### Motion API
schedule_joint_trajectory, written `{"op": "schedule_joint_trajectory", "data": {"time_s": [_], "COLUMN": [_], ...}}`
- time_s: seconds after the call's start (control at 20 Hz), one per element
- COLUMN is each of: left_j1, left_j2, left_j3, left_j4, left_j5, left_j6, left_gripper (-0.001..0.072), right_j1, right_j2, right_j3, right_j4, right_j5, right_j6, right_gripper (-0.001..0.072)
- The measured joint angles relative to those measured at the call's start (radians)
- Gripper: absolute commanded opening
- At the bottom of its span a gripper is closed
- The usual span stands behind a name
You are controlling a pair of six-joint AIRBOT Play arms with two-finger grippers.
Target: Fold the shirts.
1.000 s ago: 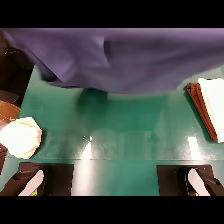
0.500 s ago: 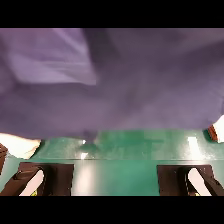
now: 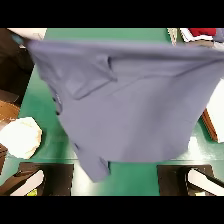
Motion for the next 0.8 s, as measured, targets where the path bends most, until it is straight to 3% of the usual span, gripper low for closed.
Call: {"op": "schedule_joint_trajectory", "data": {"time_s": [0.2, 0.35, 0.6, 0.8], "left_j1": [0.0, 0.0, 0.0, 0.0], "left_j2": [-0.231, -0.363, -0.451, -0.468], "left_j3": [-0.087, -0.104, -0.109, -0.102], "left_j4": [-0.035, -0.149, -0.282, -0.283], "left_j5": [0.081, 0.212, 0.423, 0.432], "left_j6": [0.053, 0.132, 0.243, 0.291], "left_gripper": [0.0025, 0.0025, 0.0025, 0.0024], "right_j1": [0.077, 0.108, 0.123, 0.126], "right_j2": [-0.2, -0.332, -0.471, -0.503], "right_j3": [-0.089, -0.087, 0.012, 0.054], "right_j4": [-0.037, -0.042, 0.016, 0.021], "right_j5": [-0.056, -0.16, -0.296, -0.311], "right_j6": [0.009, 0.018, 0.034, 0.036], "right_gripper": [0.002, 0.002, 0.002, 0.0019]}}
